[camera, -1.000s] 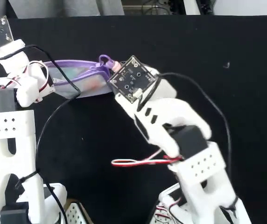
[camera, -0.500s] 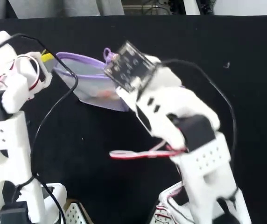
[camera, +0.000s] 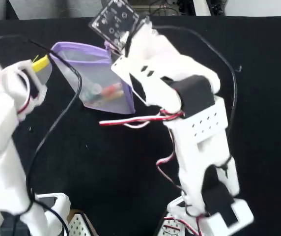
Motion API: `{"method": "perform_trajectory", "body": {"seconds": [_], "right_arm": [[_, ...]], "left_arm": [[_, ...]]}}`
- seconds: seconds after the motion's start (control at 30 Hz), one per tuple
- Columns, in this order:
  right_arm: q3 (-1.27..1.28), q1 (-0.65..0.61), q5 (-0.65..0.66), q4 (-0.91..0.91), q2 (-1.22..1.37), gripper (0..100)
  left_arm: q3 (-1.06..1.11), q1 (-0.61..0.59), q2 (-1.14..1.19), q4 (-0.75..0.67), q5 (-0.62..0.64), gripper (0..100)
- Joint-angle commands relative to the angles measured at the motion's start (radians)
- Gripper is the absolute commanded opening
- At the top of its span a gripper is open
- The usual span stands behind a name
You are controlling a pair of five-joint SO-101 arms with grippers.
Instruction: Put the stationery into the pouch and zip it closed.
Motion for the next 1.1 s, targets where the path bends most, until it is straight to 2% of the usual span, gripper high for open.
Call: {"method": "perform_trajectory", "body": {"seconds": [0.0,0.17,0.3,0.47,0.63,1.07], "right_arm": [[-0.305,0.02,-0.003,0.106,0.074,1.7],[-0.545,0.02,0.084,0.299,0.185,1.7],[-0.644,0.051,0.101,0.405,0.245,1.7],[-0.579,0.103,0.141,0.405,0.223,1.7],[-0.417,0.097,0.204,0.405,0.136,1.7],[-0.185,0.095,0.272,0.405,0.035,1.8]], "left_arm": [[-0.033,0.031,-0.094,0.044,0.006,23],[0.202,0.189,-0.183,0.009,-0.068,23],[0.49,0.263,-0.267,-0.158,-0.103,23],[0.865,0.346,-0.43,-0.416,-0.101,23],[1.158,0.39,-0.632,-0.624,-0.101,23],[1.428,0.593,-1.068,-0.664,-0.103,23]]}}
